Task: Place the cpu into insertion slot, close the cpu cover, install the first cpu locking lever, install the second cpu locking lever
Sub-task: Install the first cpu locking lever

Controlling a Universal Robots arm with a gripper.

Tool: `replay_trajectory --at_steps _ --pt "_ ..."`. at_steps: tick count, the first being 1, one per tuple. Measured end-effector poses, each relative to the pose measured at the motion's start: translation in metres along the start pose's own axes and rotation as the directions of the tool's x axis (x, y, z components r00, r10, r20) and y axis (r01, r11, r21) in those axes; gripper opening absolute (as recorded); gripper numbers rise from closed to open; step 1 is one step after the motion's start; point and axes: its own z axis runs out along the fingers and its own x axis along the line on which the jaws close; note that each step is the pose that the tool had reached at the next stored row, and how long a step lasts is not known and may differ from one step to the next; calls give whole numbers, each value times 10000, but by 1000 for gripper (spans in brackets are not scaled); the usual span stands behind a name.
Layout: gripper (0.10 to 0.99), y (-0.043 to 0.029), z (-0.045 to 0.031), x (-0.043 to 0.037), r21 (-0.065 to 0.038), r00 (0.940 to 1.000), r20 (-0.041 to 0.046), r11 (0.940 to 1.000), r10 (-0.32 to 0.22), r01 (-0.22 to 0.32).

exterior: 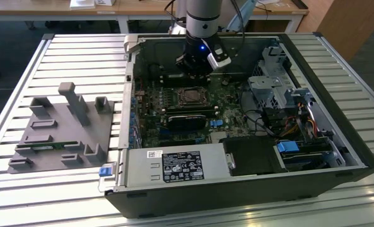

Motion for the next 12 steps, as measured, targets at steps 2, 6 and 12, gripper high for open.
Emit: replay_trajectory --at_steps 2,6,12 --pt "106 1 -32 0 1 10000 -1 10000 1 -1" --pt "106 -6 -35 -1 0 10000 -1 10000 -1 1" --pt "106 -20 -35 -1 0 10000 0 10000 0 0"
